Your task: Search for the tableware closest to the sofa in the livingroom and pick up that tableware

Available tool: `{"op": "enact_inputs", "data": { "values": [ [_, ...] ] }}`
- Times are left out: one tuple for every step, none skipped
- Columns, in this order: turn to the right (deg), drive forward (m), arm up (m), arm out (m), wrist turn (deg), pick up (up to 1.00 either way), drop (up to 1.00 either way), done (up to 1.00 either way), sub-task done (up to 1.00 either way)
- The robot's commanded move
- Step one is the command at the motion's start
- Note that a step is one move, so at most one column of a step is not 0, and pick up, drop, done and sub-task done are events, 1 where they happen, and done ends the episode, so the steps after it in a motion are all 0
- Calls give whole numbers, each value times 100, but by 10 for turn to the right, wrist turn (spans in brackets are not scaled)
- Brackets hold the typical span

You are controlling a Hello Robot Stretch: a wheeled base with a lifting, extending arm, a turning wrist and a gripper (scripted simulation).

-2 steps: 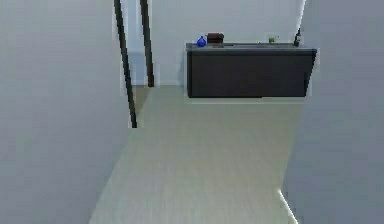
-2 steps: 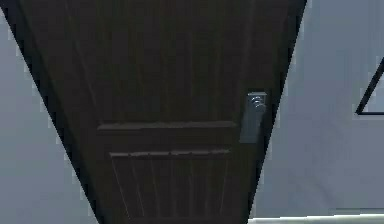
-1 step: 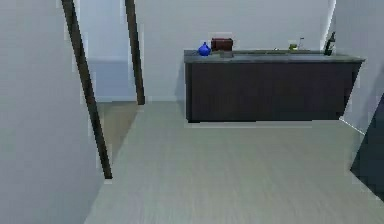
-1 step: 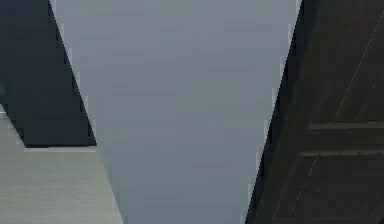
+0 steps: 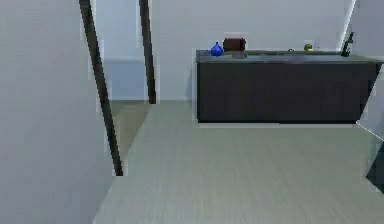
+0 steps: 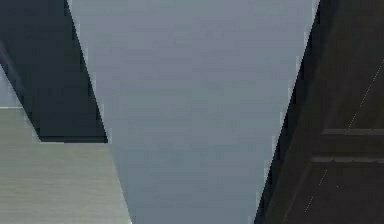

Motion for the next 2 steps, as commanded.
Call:
{"op": "enact_inputs", "data": {
  "values": [
    [0,100,0,0,0,0,0,0,0],
    [0,85,0,0,0,0,0,0,0]
  ]
}}
